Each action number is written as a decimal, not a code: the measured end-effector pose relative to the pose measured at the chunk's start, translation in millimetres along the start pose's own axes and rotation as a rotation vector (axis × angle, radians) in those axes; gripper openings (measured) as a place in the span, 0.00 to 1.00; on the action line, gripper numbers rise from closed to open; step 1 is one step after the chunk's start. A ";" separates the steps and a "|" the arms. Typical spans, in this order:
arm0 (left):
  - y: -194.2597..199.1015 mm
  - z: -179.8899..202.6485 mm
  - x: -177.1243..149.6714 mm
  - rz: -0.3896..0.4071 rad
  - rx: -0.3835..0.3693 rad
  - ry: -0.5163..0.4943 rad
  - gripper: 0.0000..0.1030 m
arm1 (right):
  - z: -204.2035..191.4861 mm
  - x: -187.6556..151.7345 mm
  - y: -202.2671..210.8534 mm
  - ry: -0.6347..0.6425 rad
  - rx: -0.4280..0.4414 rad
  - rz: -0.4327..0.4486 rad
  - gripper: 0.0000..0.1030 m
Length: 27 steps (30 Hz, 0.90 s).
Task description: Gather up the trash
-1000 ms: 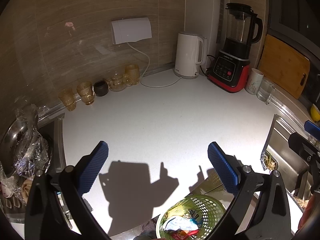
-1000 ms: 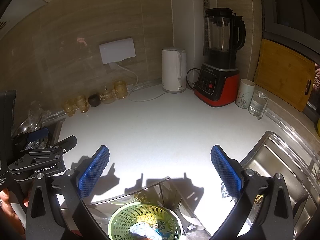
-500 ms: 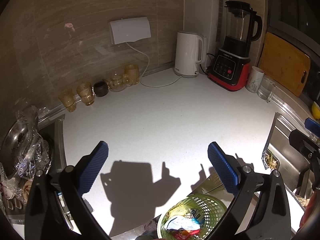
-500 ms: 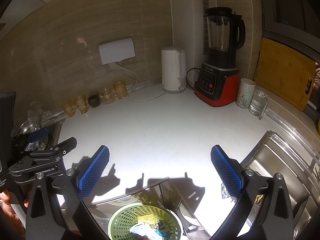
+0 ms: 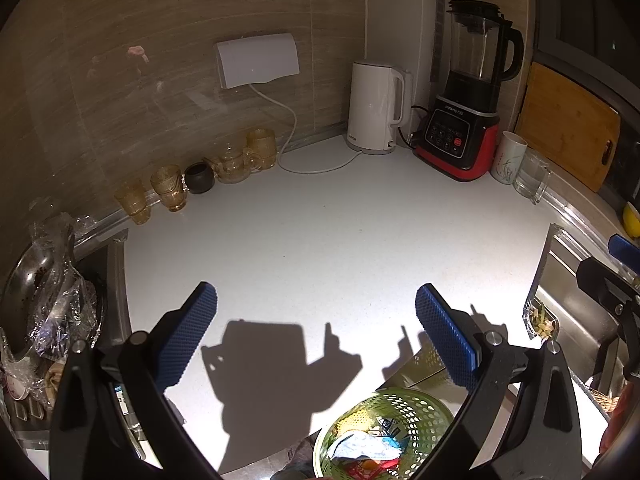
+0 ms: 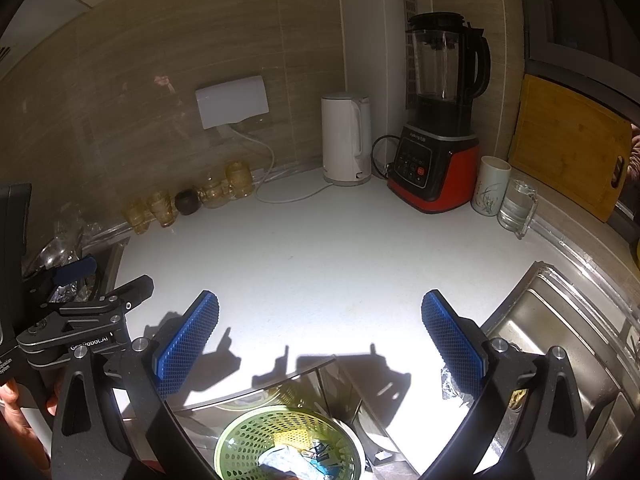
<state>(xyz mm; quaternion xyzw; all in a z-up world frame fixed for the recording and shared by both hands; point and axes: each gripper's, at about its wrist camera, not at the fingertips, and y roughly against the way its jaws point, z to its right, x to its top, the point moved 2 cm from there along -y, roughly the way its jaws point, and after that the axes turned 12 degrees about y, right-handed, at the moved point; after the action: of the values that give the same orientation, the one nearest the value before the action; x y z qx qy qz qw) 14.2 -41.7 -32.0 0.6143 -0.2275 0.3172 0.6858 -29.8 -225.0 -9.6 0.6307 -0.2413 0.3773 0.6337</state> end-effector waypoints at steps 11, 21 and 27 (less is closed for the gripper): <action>-2.8 -2.4 -0.1 -0.005 0.001 -0.003 0.92 | -0.1 1.0 -3.1 -0.002 0.001 -0.004 0.98; -4.9 -5.6 -1.8 -0.007 -0.002 -0.008 0.92 | -0.1 1.0 -3.4 -0.003 0.002 -0.007 0.98; -5.6 -6.2 -1.7 -0.008 -0.004 -0.011 0.92 | -1.6 0.6 -3.5 -0.006 0.000 -0.009 0.98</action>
<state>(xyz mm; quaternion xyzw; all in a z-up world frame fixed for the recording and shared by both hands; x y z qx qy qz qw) 16.6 -36.1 -38.0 0.6155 -0.2295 0.3105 0.6871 -27.0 -223.0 -11.4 0.6330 -0.2405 0.3726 0.6345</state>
